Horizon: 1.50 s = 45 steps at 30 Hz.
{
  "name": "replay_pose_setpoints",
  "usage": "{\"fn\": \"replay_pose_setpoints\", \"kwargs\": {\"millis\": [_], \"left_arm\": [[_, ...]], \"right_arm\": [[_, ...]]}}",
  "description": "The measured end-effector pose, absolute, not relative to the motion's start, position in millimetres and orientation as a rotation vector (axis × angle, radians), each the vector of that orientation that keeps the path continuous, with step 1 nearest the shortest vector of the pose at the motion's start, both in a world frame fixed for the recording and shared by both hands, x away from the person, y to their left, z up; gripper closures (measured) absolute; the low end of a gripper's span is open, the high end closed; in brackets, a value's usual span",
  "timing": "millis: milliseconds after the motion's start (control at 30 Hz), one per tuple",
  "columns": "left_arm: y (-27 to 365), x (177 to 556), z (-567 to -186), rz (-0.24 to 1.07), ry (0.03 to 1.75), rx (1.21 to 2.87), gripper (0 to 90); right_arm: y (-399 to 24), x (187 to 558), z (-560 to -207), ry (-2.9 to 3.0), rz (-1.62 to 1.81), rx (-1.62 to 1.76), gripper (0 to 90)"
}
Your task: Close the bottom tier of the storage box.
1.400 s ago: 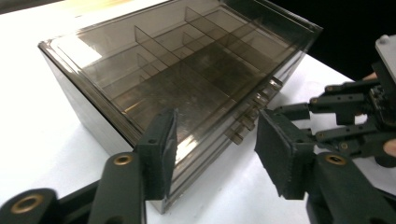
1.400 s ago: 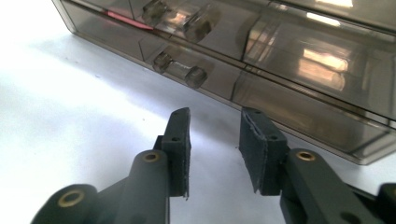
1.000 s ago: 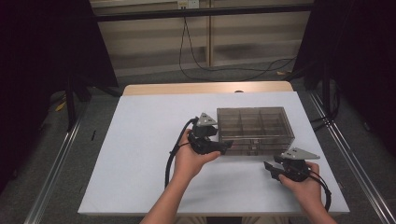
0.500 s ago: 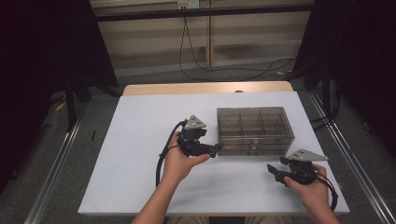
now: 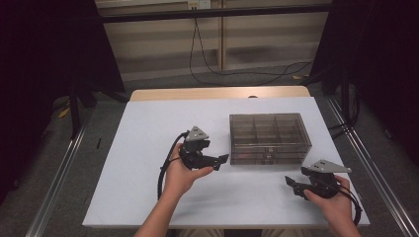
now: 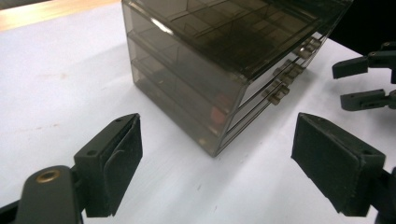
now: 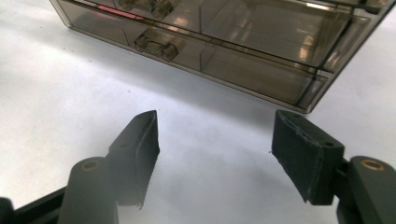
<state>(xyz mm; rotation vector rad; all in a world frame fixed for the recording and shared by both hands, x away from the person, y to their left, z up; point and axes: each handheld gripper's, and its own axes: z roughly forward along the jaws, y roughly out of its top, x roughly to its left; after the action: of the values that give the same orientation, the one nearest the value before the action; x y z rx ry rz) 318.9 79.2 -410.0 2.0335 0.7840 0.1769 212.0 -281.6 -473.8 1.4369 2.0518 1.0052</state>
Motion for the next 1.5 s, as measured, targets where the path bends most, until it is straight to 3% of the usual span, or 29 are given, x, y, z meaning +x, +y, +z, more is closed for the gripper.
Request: {"fn": "replay_pose_setpoints", "kwargs": {"millis": [1500], "left_arm": [[129.8,310.3,-453.7,0.193,0.851,2.030,11.3]], "right_arm": [[-292.4,203.5,-476.4,2.098,0.993,1.413,21.9]]}}
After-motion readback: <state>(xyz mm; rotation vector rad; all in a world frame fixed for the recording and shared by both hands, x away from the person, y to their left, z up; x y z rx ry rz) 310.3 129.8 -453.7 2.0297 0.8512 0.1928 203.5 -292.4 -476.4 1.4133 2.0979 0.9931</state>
